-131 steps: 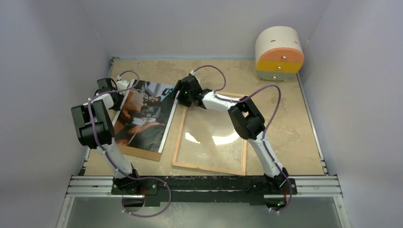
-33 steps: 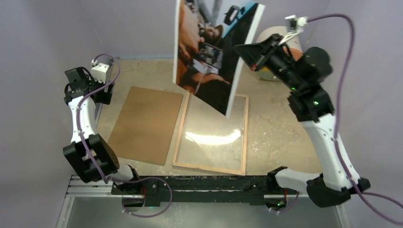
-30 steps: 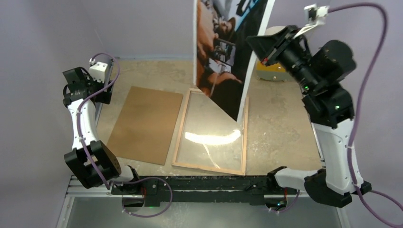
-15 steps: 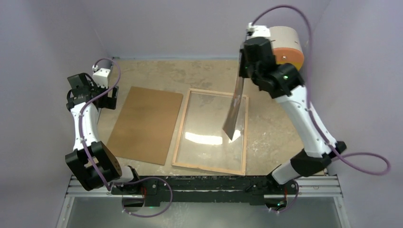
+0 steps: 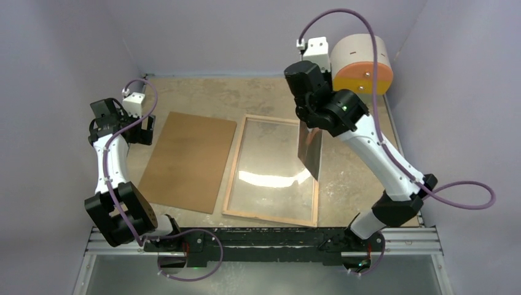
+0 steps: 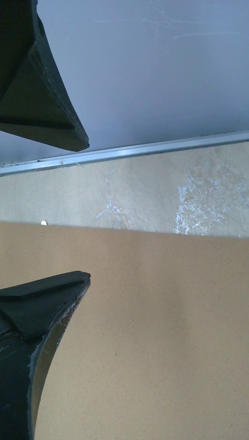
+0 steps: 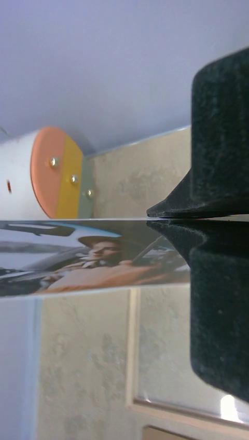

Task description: Put the photo into the frame

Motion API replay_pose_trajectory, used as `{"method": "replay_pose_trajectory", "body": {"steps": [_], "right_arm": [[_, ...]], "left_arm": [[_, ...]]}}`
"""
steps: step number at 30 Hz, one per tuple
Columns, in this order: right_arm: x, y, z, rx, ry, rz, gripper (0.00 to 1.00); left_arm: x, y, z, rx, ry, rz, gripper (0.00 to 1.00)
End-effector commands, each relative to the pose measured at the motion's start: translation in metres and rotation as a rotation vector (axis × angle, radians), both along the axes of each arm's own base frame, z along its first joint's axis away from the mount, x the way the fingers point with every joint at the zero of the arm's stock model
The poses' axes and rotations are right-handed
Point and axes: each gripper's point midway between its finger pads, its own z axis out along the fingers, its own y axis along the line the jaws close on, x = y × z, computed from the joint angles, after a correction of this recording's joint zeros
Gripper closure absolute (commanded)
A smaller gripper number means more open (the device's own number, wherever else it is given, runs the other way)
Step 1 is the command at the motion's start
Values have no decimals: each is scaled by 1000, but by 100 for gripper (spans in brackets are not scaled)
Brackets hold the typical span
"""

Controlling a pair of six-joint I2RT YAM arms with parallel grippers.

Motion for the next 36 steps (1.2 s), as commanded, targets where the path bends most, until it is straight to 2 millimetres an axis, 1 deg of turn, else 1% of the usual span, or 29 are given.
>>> {"method": "replay_pose_trajectory", "body": {"steps": [1, 5, 6, 8, 10, 13, 16, 19, 21, 22, 23, 25, 27, 28, 29, 30, 31, 32, 34, 36], "right_arm": [[-20, -59, 71, -30, -251, -210, 100], [-23, -76, 83, -132, -287, -291, 100], [-23, -77, 80, -160, -285, -303, 100], [-25, -82, 83, -228, -277, -324, 100], [-25, -84, 90, -221, -312, -354, 100], [-21, -81, 88, -266, -302, -359, 100], [-9, -63, 69, -324, -242, -319, 100], [4, -31, 32, -373, -159, -215, 100], [9, -8, -5, -330, -64, -97, 100], [7, 4, -34, -258, 30, -32, 100], [2, 9, -55, -181, 111, -15, 100], [-3, 21, -92, -98, 213, 9, 100], [-10, 40, -128, -16, 301, 79, 100], [-15, 46, -147, 19, 344, 96, 100], [-18, 55, -156, 78, 370, 117, 100], [-22, 60, -172, 121, 410, 125, 100], [-26, 66, -182, 171, 438, 129, 100], [-27, 73, -190, 226, 454, 135, 100], [-32, 75, -200, 302, 469, 53, 100], [-33, 83, -210, 361, 493, 31, 100]], "left_arm": [[2, 3, 8, 14, -41, 0, 8], [1, 3, 7, 14, -37, -3, 8], [1, 2, 7, 13, -37, -3, 8], [0, 2, 8, 14, -38, -2, 8], [0, 3, 9, 20, -40, -5, 8], [-1, 4, 10, 32, -38, -6, 8], [-3, 4, 9, 37, -32, -7, 8], [-3, 3, 6, 33, -25, -9, 8], [-4, 3, 5, 27, -23, -11, 8], [-4, 2, 5, 25, -21, -14, 8], [-4, 1, 5, 23, -22, -16, 8], [-4, 0, 5, 20, -23, -20, 8], [-3, -1, 6, 14, -24, -25, 8], [-3, -1, 6, 11, -26, -25, 8], [-3, -2, 6, 9, -26, -26, 8], [-3, -2, 7, 7, -27, -27, 8], [-3, -3, 7, 5, -26, -28, 8], [-4, -3, 7, 5, -26, -29, 8], [-4, -4, 7, 5, -26, -33, 8], [-4, -3, 7, 6, -25, -32, 8]]}}
